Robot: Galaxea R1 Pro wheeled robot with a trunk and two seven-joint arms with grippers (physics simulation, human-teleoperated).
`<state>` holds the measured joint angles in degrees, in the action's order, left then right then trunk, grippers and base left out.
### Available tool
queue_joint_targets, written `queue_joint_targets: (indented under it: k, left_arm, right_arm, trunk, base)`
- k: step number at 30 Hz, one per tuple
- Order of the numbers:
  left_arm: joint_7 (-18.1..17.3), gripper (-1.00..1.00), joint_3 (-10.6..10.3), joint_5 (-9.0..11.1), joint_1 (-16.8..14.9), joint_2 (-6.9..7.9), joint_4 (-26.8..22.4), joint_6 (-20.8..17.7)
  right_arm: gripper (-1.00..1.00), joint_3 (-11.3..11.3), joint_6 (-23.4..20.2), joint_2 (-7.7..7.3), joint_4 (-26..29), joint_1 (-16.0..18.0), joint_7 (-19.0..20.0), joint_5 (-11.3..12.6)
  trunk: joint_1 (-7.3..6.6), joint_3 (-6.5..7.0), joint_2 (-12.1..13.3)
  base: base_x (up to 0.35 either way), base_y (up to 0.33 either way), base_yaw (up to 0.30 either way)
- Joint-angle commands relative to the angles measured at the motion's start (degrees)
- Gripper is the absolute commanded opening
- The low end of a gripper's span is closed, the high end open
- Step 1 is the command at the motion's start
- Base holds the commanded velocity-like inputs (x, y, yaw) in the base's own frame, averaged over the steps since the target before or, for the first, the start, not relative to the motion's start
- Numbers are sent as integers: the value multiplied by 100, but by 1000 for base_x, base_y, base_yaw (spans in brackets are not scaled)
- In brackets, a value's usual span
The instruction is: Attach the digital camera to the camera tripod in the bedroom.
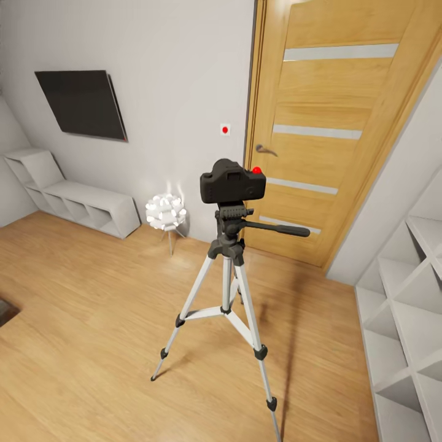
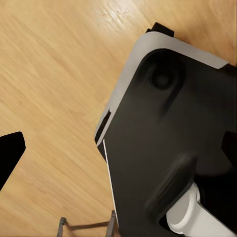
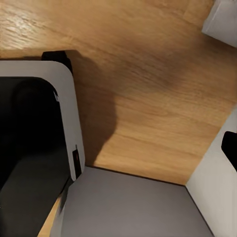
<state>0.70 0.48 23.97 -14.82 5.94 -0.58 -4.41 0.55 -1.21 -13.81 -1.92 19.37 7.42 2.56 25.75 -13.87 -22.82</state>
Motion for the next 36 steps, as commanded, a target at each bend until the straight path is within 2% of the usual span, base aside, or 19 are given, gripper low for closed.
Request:
queue_joint_targets:
  k: [1,8,13,36]
  left_arm:
    - [8,100,3,27,-3,-1,-18,-27]
    - [7,100,10,29,-4,-13,-80,-25]
    - [9,100,-1,22,-4,-14,-62,-25]
    - [7,100,11,34,-4,-14,-73,-25]
  right_arm:
    - [100,7,-6,4,-10,7,21,27]
    - [100,7,-2,121,-8,-23,61,20]
    - [100,7,89,169,-10,-187,68,-4]
    - [100,7,123,187,-10,-224,64,-13]
  trunk:
    - [3,-1,-10]
    - [3,61,-10]
    - [3,105,-10]
    - [3,309,-10]
  base:
    - [0,0,0]
    - [0,0,0]
    - [0,0,0]
    - [0,0,-56]
